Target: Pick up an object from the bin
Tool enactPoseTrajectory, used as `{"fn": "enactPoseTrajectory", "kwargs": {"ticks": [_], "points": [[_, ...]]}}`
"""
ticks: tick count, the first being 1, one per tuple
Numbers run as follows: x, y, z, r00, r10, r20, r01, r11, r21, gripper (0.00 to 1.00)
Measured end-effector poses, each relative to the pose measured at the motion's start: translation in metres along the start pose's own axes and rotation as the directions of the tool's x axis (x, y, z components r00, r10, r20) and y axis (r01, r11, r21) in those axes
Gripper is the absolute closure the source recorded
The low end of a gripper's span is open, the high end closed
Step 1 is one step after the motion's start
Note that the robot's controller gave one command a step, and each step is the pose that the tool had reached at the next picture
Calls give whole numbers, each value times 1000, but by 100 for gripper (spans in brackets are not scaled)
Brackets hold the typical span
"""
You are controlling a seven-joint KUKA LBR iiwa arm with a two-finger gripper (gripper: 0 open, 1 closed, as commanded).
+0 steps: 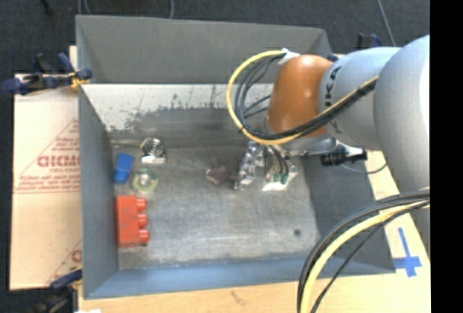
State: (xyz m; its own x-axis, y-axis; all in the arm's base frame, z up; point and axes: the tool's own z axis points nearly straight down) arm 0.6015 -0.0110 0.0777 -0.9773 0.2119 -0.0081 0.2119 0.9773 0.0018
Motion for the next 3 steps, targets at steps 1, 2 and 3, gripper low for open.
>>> {"fn": "enactPoseTrajectory", "kwargs": {"ticks": [1, 2, 3], "points": [[2, 2, -96, 1000, -19, 4, 19, 1000, -1, 100], [13, 27, -84, 997, -83, -6, 83, 997, 1, 100], [0, 21, -142, 1000, -19, 3, 19, 1000, 0, 100]]}}
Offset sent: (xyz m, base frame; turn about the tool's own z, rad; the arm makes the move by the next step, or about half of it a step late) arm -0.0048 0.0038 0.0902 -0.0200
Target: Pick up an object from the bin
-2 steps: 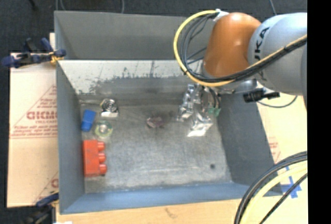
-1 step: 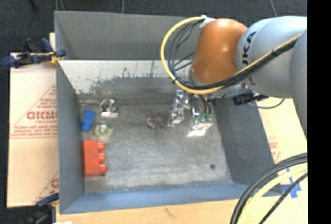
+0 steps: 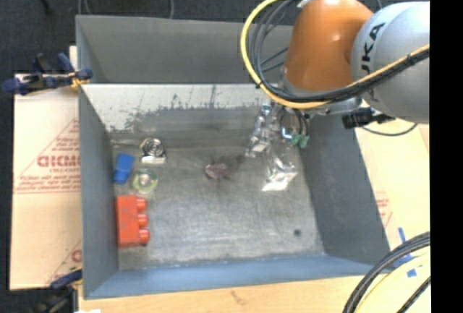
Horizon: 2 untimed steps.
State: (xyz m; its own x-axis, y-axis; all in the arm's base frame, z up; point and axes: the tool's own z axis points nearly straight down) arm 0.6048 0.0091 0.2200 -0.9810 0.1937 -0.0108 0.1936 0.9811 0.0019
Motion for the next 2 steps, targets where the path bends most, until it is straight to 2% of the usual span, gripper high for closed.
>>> {"fn": "enactPoseTrajectory", "kwargs": {"ticks": [1, 2], "points": [[-2, -56, 94, 1000, 0, -14, 0, 1000, 6, 100], [-4, -53, 89, 1000, -4, -7, 4, 1000, 3, 0]]}}
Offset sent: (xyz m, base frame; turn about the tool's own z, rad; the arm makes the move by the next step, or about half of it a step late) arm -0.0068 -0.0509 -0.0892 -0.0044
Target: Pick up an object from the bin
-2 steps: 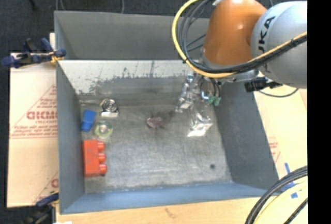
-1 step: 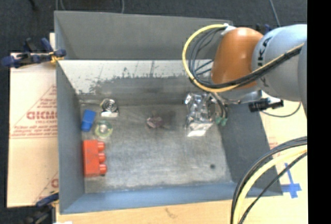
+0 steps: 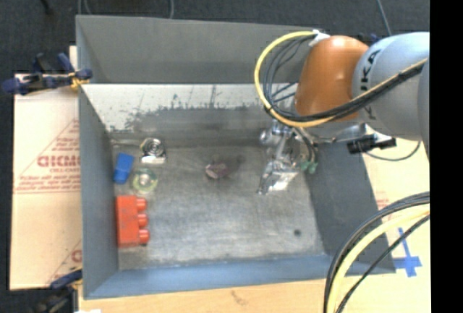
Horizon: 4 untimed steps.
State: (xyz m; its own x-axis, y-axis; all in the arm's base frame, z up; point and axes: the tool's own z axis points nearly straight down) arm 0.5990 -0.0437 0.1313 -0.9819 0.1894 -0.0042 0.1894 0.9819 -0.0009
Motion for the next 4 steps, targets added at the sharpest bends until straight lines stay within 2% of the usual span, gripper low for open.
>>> {"fn": "enactPoseTrajectory", "kwargs": {"ticks": [1, 2, 3, 4], "points": [[16, 80, 57, 995, -102, 2, 102, 995, -2, 0], [15, 78, 54, 995, -97, 3, 97, 995, -2, 100], [-16, 1, -160, 979, -203, 11, 203, 979, 2, 100], [11, 2, -180, 954, -300, 1, 300, 954, 0, 100]]}}
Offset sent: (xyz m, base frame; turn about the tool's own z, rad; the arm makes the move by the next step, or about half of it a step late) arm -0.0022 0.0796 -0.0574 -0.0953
